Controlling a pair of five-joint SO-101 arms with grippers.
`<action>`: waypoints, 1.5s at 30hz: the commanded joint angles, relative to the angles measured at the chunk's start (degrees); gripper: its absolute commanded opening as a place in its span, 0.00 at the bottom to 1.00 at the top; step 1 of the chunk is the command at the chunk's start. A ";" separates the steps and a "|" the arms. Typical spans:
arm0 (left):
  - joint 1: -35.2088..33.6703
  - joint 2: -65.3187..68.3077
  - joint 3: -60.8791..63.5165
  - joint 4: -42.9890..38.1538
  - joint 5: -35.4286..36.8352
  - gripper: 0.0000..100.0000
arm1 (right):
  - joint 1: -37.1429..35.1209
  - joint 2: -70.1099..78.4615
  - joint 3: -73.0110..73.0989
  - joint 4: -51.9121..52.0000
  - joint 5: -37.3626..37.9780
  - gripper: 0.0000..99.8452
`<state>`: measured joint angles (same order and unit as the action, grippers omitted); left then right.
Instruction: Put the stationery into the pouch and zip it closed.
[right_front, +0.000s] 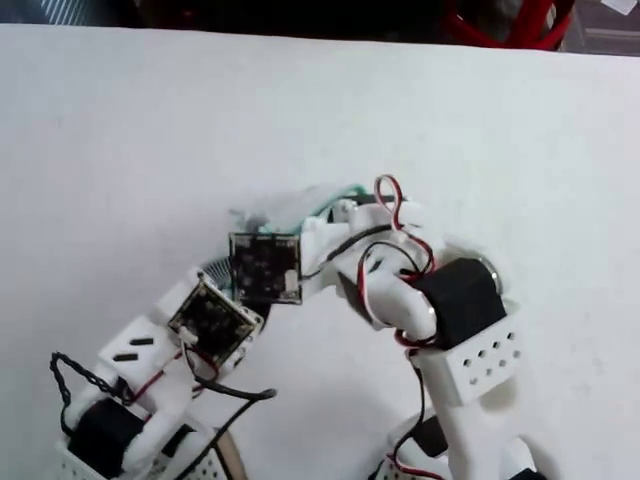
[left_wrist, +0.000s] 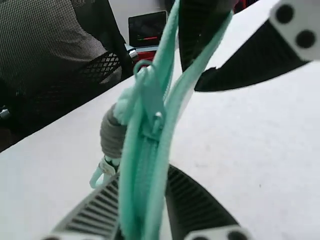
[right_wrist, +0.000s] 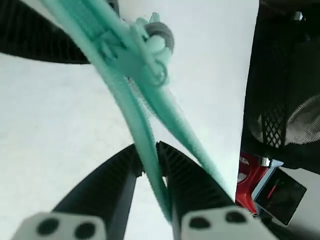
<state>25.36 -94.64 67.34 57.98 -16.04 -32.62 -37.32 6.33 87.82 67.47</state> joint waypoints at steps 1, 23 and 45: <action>-0.57 -0.31 1.14 -6.59 4.84 0.02 | 0.40 -2.51 -3.60 -0.75 -7.12 0.02; -7.16 -0.22 3.34 -16.70 14.33 0.02 | -7.43 -10.68 -10.37 -10.33 -47.56 0.25; 11.74 -0.13 16.26 -15.91 4.04 0.02 | -9.63 21.85 -33.76 11.30 -59.25 0.17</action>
<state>39.78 -95.87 80.44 42.33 -11.38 -41.76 -11.82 -34.55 98.73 5.76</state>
